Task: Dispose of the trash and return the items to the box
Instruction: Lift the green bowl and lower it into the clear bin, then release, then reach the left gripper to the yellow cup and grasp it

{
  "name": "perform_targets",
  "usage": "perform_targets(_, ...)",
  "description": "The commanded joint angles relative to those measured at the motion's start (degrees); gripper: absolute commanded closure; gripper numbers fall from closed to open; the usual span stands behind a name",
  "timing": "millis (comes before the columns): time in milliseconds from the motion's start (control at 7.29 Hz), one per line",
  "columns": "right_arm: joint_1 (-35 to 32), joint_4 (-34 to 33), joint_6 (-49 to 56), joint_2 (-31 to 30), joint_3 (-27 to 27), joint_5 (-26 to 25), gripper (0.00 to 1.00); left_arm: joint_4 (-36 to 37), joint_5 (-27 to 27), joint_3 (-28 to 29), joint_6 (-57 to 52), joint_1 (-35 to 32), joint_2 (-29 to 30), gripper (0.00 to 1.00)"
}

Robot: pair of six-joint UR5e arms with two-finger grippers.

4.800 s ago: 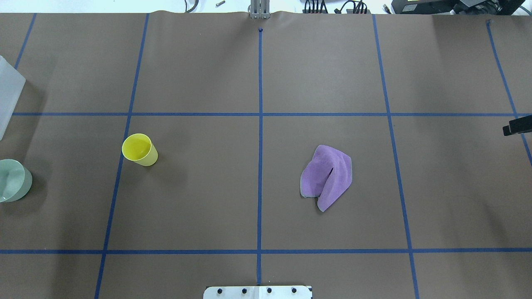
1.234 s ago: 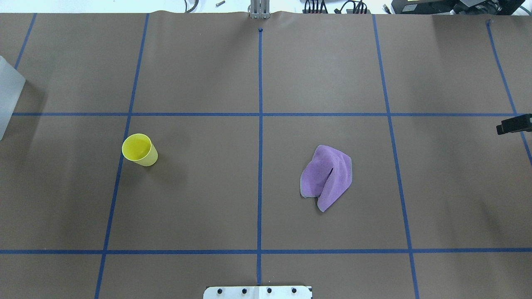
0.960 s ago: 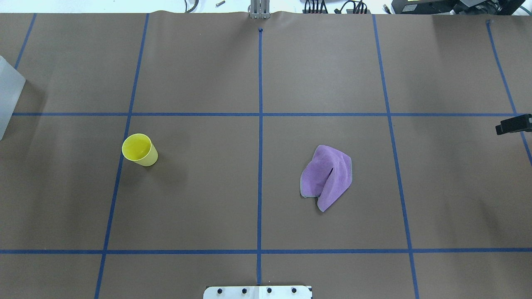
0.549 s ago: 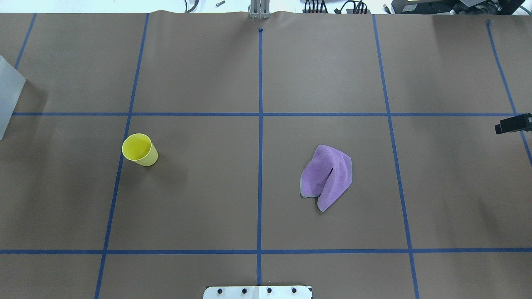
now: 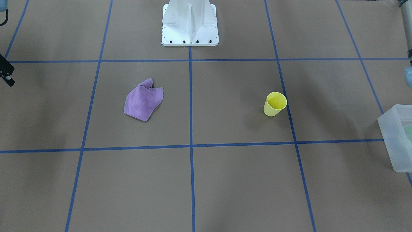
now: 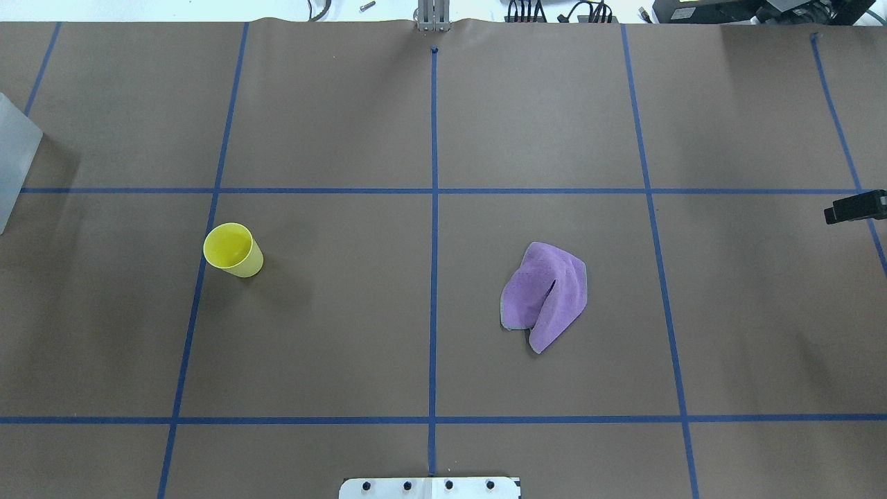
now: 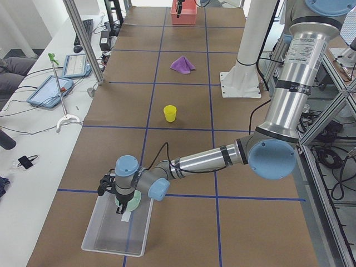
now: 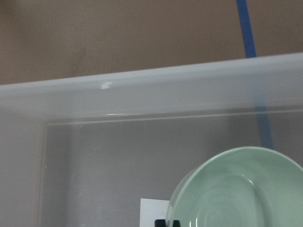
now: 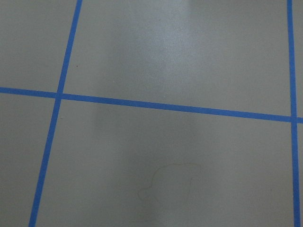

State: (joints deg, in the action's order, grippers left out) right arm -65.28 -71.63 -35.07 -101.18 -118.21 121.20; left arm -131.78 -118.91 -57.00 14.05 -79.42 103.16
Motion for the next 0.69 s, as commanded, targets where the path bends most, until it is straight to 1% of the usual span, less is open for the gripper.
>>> perform_targets(0, 0.1, 0.0, 0.0, 0.0, 0.0, 0.1, 0.00, 2.7, -4.1, -5.0, -1.6, -1.3, -1.3, 0.01)
perform_targets(137, 0.1, 0.0, 0.0, 0.0, 0.0, 0.1, 0.00, 8.7, -9.1, -10.7, -1.6, -4.4, -1.3, 0.01)
perform_targets(274, 0.1, 0.0, 0.0, 0.0, 0.0, 0.2, 0.00, 16.1, -10.9, -18.4, -1.6, -5.0, -1.5, 0.01)
perform_targets(411, 0.7, 0.0, -0.1, 0.0, 0.2, 0.1, 0.00, 21.4, -11.3, -25.7, -0.8, -4.7, -2.7, 0.01)
perform_targets(549, 0.9, 0.0, -0.1, 0.0, 0.0, 0.1, 0.00, 23.6, -12.0, -30.2, 1.1, -4.3, -3.0, 0.01)
